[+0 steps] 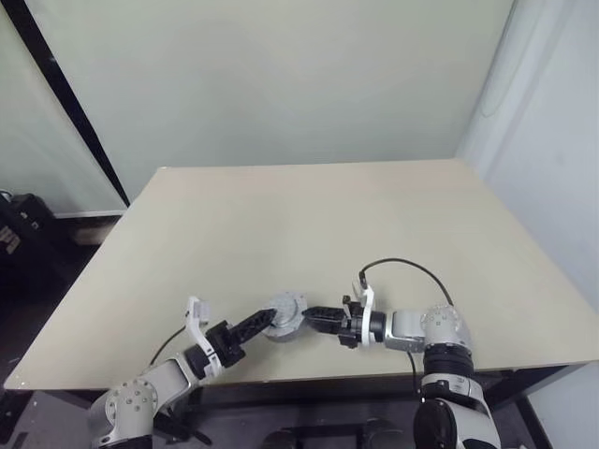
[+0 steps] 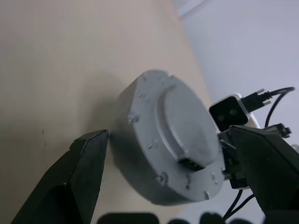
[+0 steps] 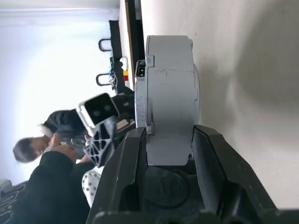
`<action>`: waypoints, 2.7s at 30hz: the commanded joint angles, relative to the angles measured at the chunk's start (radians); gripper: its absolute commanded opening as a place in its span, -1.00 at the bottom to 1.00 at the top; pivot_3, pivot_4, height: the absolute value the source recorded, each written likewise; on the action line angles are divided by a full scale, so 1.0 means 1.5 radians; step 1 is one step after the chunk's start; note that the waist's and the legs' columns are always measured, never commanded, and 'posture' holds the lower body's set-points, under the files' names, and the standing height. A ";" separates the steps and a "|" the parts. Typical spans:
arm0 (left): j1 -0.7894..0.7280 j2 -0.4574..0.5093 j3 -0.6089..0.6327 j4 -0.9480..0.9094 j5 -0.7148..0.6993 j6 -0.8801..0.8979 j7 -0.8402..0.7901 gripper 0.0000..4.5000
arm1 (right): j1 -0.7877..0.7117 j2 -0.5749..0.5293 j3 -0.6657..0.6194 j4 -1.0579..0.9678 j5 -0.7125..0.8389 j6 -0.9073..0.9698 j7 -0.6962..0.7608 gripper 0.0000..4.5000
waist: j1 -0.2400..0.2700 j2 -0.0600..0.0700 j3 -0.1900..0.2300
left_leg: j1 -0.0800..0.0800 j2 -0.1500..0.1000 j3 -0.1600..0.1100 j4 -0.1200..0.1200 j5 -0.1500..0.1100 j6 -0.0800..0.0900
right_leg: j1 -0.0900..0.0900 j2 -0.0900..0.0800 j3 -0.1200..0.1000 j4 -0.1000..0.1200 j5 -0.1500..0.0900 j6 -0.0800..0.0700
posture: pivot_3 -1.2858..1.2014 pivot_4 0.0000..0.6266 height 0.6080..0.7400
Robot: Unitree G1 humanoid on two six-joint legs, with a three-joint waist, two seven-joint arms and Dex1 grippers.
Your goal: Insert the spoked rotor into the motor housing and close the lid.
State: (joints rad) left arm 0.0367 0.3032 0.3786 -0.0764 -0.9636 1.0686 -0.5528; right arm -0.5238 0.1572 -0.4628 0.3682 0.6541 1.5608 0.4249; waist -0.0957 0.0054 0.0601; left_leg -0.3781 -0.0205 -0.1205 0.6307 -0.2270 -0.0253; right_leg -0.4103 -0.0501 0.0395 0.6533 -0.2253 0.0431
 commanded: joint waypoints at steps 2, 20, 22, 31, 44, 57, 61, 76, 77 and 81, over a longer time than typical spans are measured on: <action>-0.015 -0.016 -0.002 0.015 -0.019 -0.001 0.004 1.00 | -0.032 0.044 -0.004 -0.039 0.055 0.010 0.005 -0.46 | 0.000 0.000 0.000 | 0.000 0.000 0.000 0.000 0.000 0.000 | 0.000 0.000 0.000 0.000 0.000 0.000 | 0.03 -1.00 1.00; -0.055 -0.053 0.005 0.070 -0.085 0.032 0.003 0.40 | -0.008 0.023 0.053 -0.080 0.064 0.012 0.008 -0.46 | -0.001 -0.001 0.000 | 0.000 0.000 0.000 0.000 0.000 0.000 | 0.000 0.000 0.000 0.000 0.000 0.000 | 0.03 -1.00 1.00; -0.056 -0.052 0.004 0.073 -0.093 0.041 0.001 0.16 | -0.002 0.020 0.066 -0.090 0.066 0.013 0.015 -0.46 | 0.000 -0.001 0.000 | 0.000 0.000 0.000 0.000 0.000 0.000 | 0.000 0.000 0.000 0.000 0.000 0.000 | 0.03 -1.00 1.00; -0.053 -0.065 -0.002 0.080 -0.101 0.028 -0.001 0.02 | 0.014 0.018 0.092 -0.118 0.049 -0.049 0.021 -0.46 | 0.000 -0.001 0.000 | -0.001 0.000 0.000 0.000 0.000 0.000 | 0.000 0.000 0.000 -0.001 0.000 0.000 | 0.03 -1.00 1.00; -0.056 -0.092 0.007 0.089 -0.088 -0.040 0.005 -0.11 | 0.033 -0.001 0.118 -0.106 0.036 -0.173 -0.007 1.00 | 0.000 -0.001 0.000 | -0.002 0.000 0.000 -0.001 0.000 0.000 | 0.000 0.000 0.000 -0.005 0.000 0.000 | 0.03 -1.00 1.00; -0.089 -0.041 0.008 0.079 0.174 -0.396 0.057 -0.11 | 0.138 -0.138 0.405 -0.252 -0.191 -0.670 0.150 1.00 | 0.000 -0.002 0.000 | -0.002 0.000 0.000 -0.002 0.000 0.000 | 0.001 0.000 0.000 -0.006 0.001 0.002 | 0.03 -1.00 1.00; -0.106 -0.023 0.008 0.109 0.252 -0.484 0.082 -0.11 | 0.153 -0.206 0.503 -0.244 -0.308 -0.834 0.180 1.00 | 0.007 -0.002 0.001 | -0.002 -0.001 0.000 -0.002 0.000 0.000 | 0.001 0.000 0.000 -0.007 0.001 0.002 | 0.03 -1.00 1.00; -0.146 -0.023 0.024 0.229 0.332 -0.597 0.152 -0.11 | 0.164 -0.235 0.574 -0.204 -0.411 -0.962 0.177 1.00 | 0.028 -0.009 0.001 | -0.001 -0.001 -0.001 -0.001 0.000 0.000 | 0.002 0.000 0.000 -0.006 0.002 0.002 | 0.03 -1.00 1.00; -0.146 -0.024 0.023 0.235 0.337 -0.601 0.158 -0.11 | 0.164 -0.234 0.574 -0.204 -0.414 -0.962 0.176 1.00 | 0.030 -0.009 0.001 | -0.001 0.000 -0.001 -0.001 0.000 0.000 | 0.002 0.000 0.000 -0.006 0.002 0.002 | 0.03 -1.00 1.00; -0.144 -0.024 0.023 0.251 0.351 -0.604 0.179 0.46 | 0.161 -0.232 0.573 -0.202 -0.423 -0.962 0.172 1.00 | 0.032 -0.009 0.000 | -0.001 0.000 -0.001 -0.001 0.000 0.000 | 0.003 0.000 0.000 -0.006 0.002 0.002 | 0.03 -1.00 1.00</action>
State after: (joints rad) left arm -0.1566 0.2565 0.4097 0.3102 -0.4462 0.1876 -0.2915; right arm -0.2641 -0.1938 0.4022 0.0802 0.0270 0.1425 0.6917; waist -0.0478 -0.0085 0.0608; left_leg -0.3781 -0.0214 -0.1214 0.6298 -0.2268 -0.0257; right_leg -0.4047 -0.0498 0.0395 0.6442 -0.2225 0.0462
